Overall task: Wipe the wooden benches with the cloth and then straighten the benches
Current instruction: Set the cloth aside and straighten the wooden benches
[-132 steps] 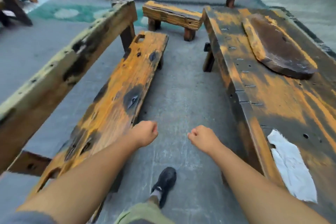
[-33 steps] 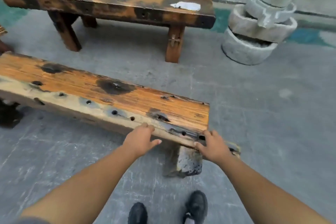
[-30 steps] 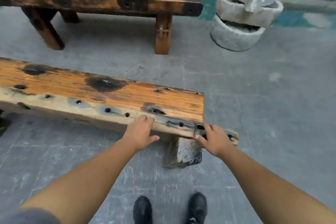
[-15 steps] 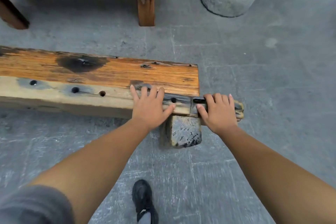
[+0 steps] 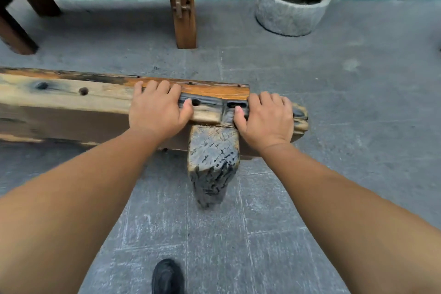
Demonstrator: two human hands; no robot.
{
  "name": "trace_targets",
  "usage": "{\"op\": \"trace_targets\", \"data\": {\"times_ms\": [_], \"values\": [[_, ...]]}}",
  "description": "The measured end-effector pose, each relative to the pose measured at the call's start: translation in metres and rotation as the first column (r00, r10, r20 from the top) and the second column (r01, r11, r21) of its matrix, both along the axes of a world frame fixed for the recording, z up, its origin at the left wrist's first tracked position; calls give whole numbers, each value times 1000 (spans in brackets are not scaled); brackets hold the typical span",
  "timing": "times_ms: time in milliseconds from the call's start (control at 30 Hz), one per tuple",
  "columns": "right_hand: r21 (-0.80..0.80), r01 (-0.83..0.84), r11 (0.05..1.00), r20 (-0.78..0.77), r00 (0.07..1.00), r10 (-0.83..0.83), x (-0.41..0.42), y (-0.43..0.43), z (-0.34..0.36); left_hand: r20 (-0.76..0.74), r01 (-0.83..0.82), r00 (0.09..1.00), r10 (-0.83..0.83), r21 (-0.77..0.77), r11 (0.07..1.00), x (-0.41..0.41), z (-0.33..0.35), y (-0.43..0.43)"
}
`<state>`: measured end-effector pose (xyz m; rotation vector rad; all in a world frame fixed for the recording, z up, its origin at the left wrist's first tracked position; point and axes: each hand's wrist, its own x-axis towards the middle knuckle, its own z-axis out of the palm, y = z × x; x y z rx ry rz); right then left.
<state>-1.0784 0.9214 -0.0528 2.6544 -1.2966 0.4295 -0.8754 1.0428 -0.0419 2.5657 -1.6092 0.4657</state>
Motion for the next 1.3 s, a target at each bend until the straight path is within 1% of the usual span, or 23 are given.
{"op": "trace_targets", "data": {"times_ms": [67, 133, 267, 433, 500, 667, 800, 1133, 1300], "values": [[-56, -7, 998, 35, 999, 9, 0, -2, -6, 53, -5, 999, 8, -60, 998, 1, -4, -1], [-95, -3, 995, 76, 997, 11, 2, -7, -10, 70, -3, 997, 8, -71, 997, 3, -3, -4], [-90, -28, 996, 44, 999, 32, 11, -20, -7, 83, -4, 996, 10, -70, 998, 8, -2, -16], [-130, -34, 991, 87, 995, 46, 32, -60, -8, 97, -7, 995, 17, -102, 995, 25, -3, -50], [-131, -41, 991, 79, 996, 52, 39, -71, -7, 93, -4, 996, 12, -92, 996, 32, -2, -60], [-143, -61, 988, 85, 994, 74, 52, -97, -9, 125, 10, 992, 6, -127, 992, 46, -6, -82], [-176, -64, 982, 119, 989, 86, 60, -117, -12, 139, 0, 990, 20, -138, 990, 52, -6, -100], [-245, -89, 965, 138, 982, 126, 85, -170, -16, 162, -10, 986, 34, -147, 989, 71, -9, -145], [-258, -102, 961, 162, 976, 147, 101, -203, -19, 165, -21, 985, 51, -178, 984, 86, -14, -173]]}}
